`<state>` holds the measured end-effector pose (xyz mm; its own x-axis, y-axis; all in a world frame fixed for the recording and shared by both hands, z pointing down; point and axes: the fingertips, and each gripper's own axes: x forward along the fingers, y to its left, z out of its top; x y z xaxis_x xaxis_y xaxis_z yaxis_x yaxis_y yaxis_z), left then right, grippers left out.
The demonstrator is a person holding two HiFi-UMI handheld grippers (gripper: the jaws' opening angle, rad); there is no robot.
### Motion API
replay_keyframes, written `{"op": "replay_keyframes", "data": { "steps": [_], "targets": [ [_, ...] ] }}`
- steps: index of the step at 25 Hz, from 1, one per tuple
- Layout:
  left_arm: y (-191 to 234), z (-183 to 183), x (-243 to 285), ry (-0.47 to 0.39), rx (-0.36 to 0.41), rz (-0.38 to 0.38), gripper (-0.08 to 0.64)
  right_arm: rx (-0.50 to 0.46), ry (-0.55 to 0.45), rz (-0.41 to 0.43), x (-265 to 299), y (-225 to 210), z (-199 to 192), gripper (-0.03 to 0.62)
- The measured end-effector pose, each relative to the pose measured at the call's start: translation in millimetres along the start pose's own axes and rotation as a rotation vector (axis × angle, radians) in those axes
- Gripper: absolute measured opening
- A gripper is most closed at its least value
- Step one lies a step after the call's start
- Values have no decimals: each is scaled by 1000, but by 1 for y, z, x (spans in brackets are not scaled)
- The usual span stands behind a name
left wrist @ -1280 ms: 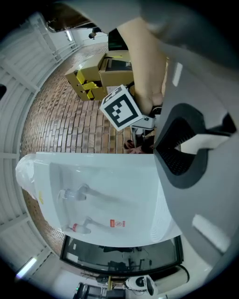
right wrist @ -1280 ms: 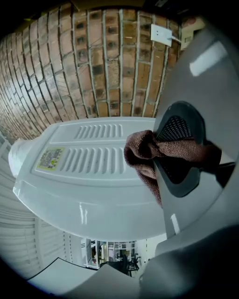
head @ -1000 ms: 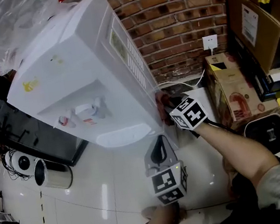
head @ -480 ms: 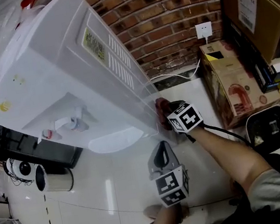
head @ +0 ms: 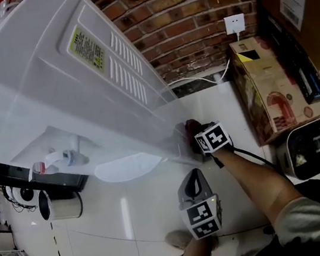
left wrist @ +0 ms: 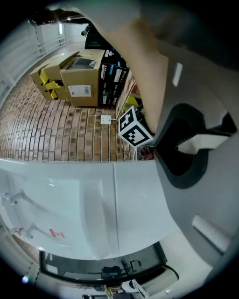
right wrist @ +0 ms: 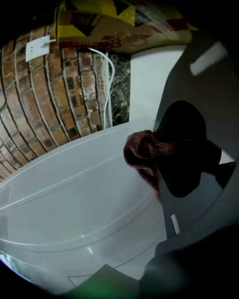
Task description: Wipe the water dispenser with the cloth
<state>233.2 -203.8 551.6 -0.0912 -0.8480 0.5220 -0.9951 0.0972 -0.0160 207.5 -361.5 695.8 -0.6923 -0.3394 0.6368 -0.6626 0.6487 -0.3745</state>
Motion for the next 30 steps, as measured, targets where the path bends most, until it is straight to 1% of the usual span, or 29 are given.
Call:
{"op": "replay_keyframes", "data": {
  "steps": [6,10,14,17,21,23,26,28,30],
  "targets": [
    [1,-16,4,52,-12,6,0,7,93,-26,26,-17,-30,84],
    [-4,-11,5,45,-31,8,0,-6,135,-26,36,-22,-41,84],
    [-11,-3,8,37,-43,8,0,0,209,-2,45,-25,-59,84],
    [-20,3,9,36,-26,-7,0,16,230,7,47,-25,-66,84],
    [-30,16,8,21,14,-16,0,6,161,4,31,-24,-45,89],
    [-31,32,2,-5,24,-11,0,-3,113,11,14,-21,-32,89],
    [-31,71,-14,-82,51,-2,0,-38,39,6,-19,-18,-5,91],
    [-36,106,-23,-152,63,4,0,-66,-34,-6,-44,-22,30,90],
    [-40,141,-36,-212,84,14,0,-78,-130,-5,-76,-19,73,89]
  ]
}}
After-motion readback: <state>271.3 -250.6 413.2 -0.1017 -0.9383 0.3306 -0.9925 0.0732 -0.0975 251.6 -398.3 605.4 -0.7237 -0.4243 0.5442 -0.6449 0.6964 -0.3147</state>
